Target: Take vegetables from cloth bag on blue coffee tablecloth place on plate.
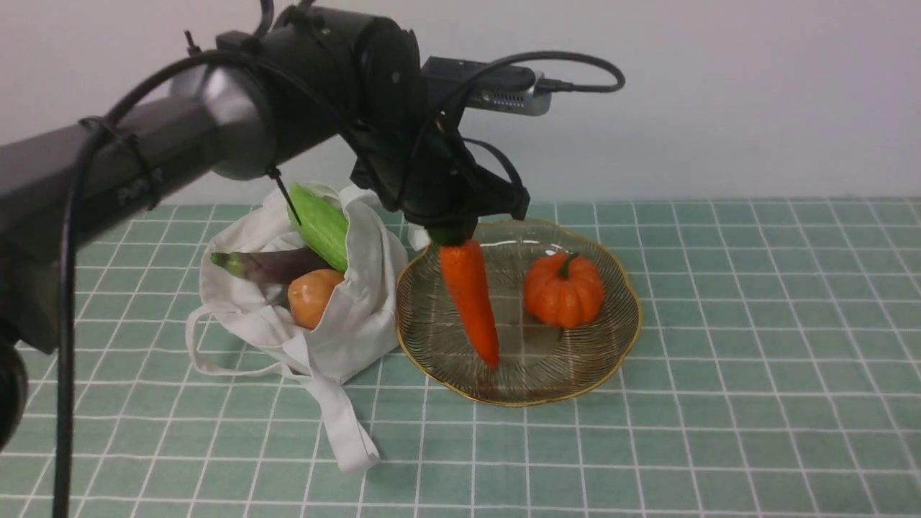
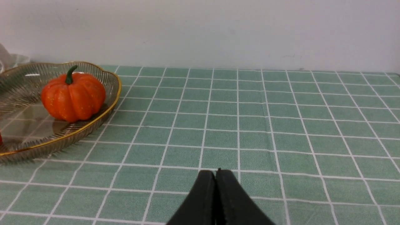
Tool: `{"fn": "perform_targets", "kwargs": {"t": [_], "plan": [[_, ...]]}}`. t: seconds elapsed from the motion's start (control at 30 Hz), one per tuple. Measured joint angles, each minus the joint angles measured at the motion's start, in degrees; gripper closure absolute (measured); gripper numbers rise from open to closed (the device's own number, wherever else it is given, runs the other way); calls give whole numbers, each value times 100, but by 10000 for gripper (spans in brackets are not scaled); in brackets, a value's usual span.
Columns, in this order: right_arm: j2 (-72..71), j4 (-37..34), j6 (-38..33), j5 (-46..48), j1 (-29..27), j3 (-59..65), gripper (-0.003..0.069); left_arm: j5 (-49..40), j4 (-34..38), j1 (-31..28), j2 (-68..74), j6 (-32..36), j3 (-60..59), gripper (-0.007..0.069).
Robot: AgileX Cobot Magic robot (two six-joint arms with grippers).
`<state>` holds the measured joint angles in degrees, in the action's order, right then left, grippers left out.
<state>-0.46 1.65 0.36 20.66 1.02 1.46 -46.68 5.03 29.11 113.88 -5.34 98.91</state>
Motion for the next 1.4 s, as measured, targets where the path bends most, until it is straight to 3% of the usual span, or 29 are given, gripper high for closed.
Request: {"fn": "perform_targets", "kwargs": {"t": [0.13,0.3,0.53,0.63,0.73,0.8,0.97,1.07,1.1,1.17,1.2,1.23,1.3,1.4], "plan": [[0,0,0,0,0,0,674,258,276,2,255,-6,0,623],[0,0,0,0,0,0,674,661,328,12,450,-43,0,542],[0,0,0,0,0,0,674,986,340,12,570,-57,0,232],[0,0,0,0,0,0,674,939,319,-5,539,-42,15,63],[0,0,0,0,0,0,674,657,232,-65,364,-42,169,-16],[0,0,0,0,0,0,674,384,110,-91,176,-42,349,-26],[0,0,0,0,0,0,674,-648,-342,-140,-531,-42,1086,32],[0,0,0,0,0,0,674,-1723,-793,-144,-1164,-42,1695,202],[0,0,0,0,0,0,674,-1783,-821,-144,-1205,-42,1695,215],[0,0,0,0,0,0,674,-2323,-1157,-144,-1690,-42,1911,387],[0,0,0,0,0,0,674,-2367,-1211,-144,-1771,-42,1934,403],[0,0,0,0,0,0,674,-2491,-1413,-144,-2133,-42,1933,537],[0,0,0,5,0,0,674,-2521,-1476,-144,-2572,-4,1750,600],[0,0,0,5,0,0,674,-2527,-1424,-144,-3154,19,1226,624]]}}
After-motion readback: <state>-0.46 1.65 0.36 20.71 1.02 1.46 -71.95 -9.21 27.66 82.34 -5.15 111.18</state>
